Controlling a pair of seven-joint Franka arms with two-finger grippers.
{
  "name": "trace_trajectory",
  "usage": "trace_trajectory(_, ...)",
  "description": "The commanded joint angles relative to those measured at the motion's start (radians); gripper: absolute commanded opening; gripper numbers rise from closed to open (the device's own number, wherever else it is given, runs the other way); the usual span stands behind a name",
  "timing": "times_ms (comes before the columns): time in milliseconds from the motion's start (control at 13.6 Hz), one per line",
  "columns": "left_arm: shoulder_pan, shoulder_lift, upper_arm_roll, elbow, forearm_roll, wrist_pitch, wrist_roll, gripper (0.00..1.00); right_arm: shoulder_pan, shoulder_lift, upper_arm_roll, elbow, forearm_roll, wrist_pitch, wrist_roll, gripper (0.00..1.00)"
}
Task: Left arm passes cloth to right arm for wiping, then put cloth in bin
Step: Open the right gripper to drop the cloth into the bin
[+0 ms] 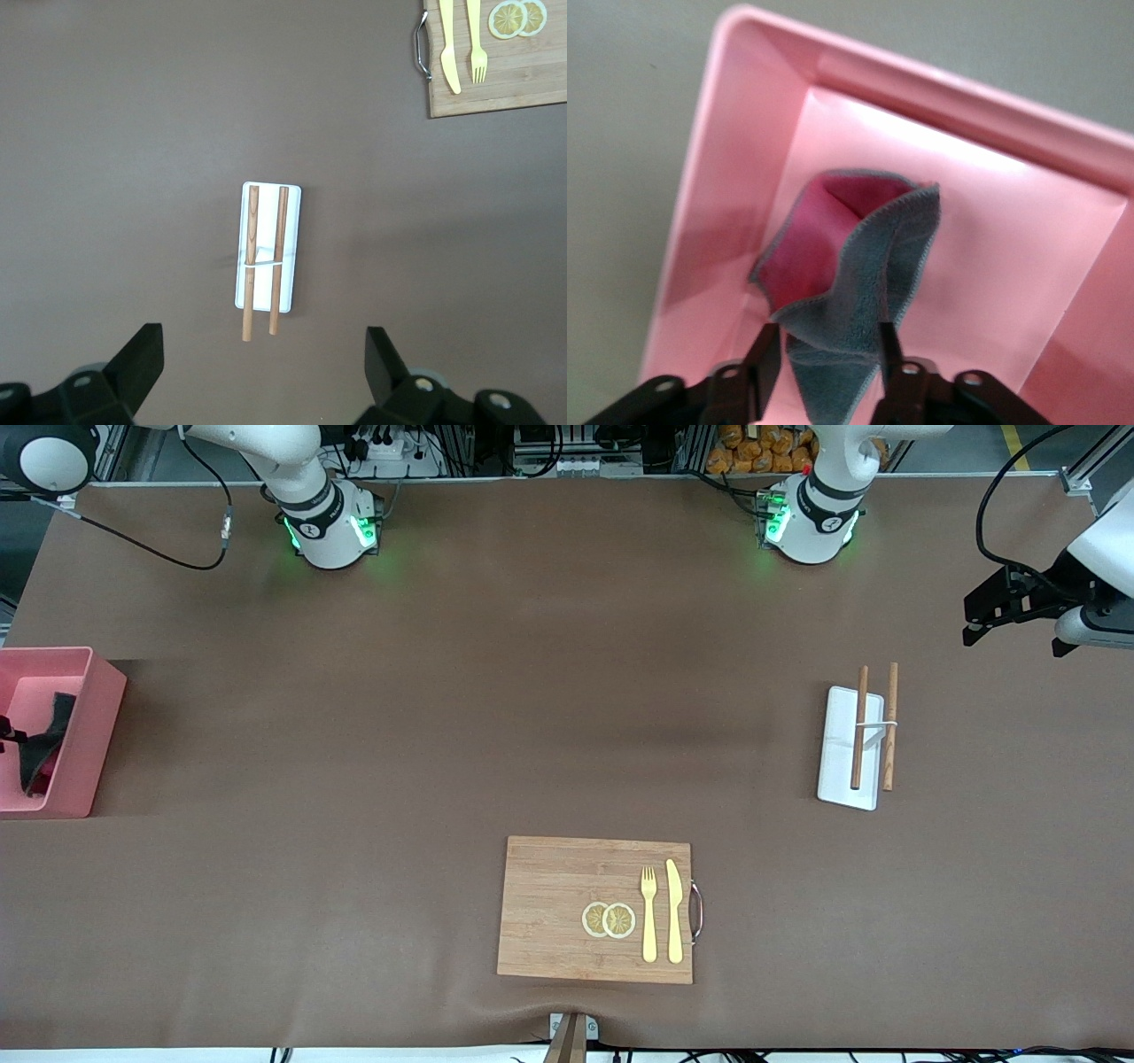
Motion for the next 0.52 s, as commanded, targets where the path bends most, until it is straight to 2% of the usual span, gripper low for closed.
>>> trace_trajectory(0, -0.001, -0.005, -0.002, 0.006, -0.009, 0.0, -0.014, 1.0, 0.055, -0.047, 0.01, 0.046, 0.011, -0.088, 0.011, 1.0)
trace_trajectory(147, -0.004, -0.002, -0.004, 0.025, -0.002, 0.0, -0.017, 1.0, 0.11, -0.09, 0.011, 0.057, 0.011, -0.143, 0.098, 1.0)
trace_trajectory(442, 0.002, 0.008, -0.002, 0.029, -0.015, 0.002, -0.013, 1.0, 0.322, -0.199, 0.007, 0.054, -0.013, -0.285, 0.4, 1.0)
